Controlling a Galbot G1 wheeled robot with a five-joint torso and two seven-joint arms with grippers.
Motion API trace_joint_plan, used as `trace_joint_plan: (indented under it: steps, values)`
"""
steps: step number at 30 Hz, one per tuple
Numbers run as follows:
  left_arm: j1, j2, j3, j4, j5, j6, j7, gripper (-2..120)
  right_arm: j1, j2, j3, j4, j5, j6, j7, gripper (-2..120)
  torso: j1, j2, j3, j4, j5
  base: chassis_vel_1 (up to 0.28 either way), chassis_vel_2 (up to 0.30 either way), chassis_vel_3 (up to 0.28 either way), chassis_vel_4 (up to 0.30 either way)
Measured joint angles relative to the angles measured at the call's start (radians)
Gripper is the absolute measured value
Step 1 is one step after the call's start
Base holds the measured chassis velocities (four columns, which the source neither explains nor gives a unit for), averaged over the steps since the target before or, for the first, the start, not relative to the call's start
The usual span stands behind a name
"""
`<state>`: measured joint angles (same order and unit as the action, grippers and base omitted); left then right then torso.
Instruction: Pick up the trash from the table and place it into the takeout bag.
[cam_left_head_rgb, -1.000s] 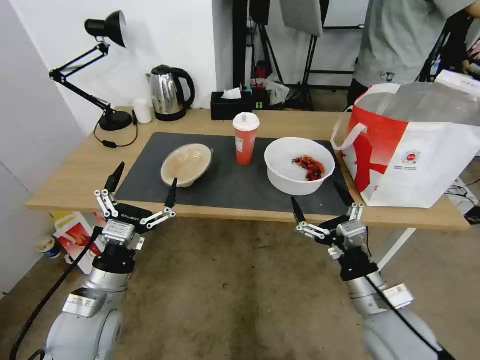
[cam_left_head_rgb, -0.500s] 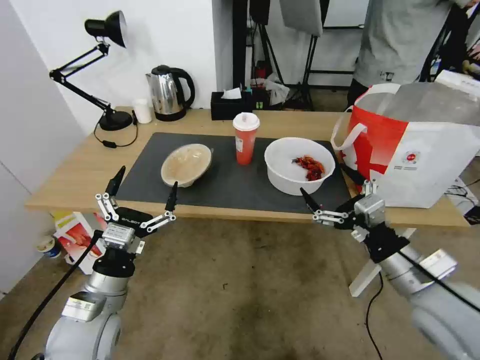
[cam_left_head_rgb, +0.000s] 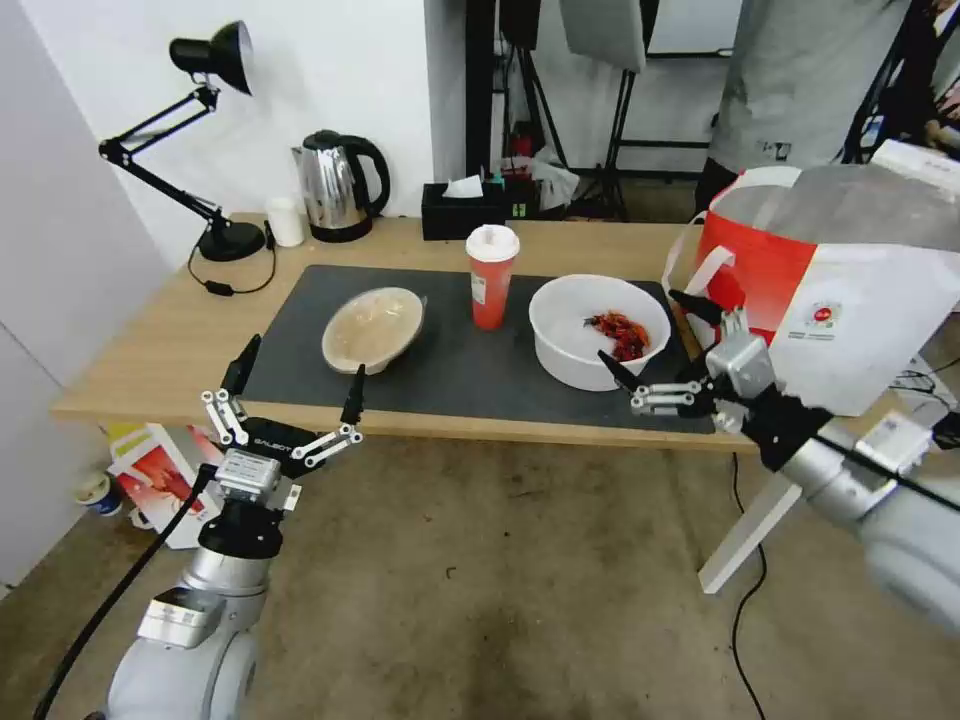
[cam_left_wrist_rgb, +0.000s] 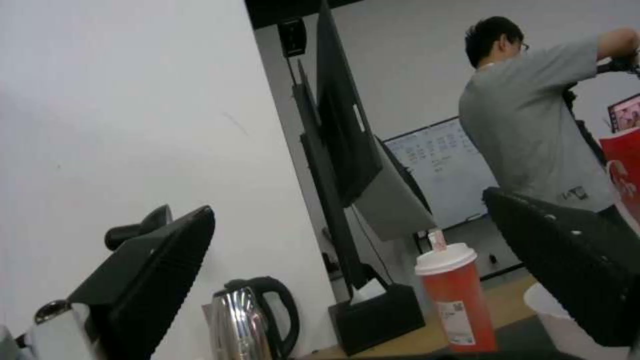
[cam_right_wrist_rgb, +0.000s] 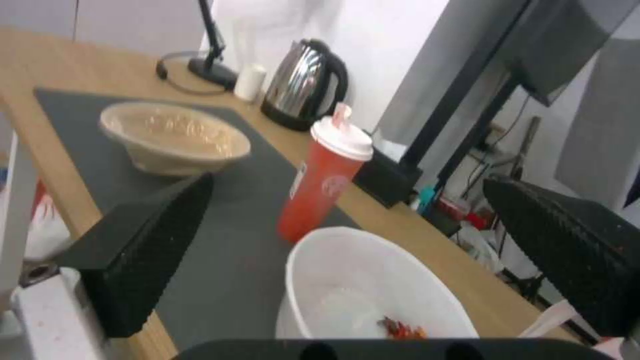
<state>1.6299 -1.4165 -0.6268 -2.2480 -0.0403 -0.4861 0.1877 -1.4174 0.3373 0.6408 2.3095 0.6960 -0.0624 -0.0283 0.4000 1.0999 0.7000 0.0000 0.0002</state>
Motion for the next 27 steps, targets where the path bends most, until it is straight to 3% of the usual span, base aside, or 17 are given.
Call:
trace_joint_plan:
  steps: [15, 27]
  values:
    - [0.005, -0.025, 0.034, -0.005, 0.030, -0.001, 0.000, 100, 0.064, -0.276, -0.064, -0.142, 0.085, -0.061, -0.160, 100, 0.000, 0.000, 0.000, -0.0001, -0.0001, 0.000, 0.000, 0.000, 0.000]
    - [0.030, -0.037, 0.081, -0.019, 0.067, -0.017, 0.001, 100, 0.043, -0.376, -0.056, -0.207, 0.105, -0.071, -0.232, 100, 0.000, 0.000, 0.000, 0.0000, -0.0001, 0.000, 0.000, 0.000, 0.000]
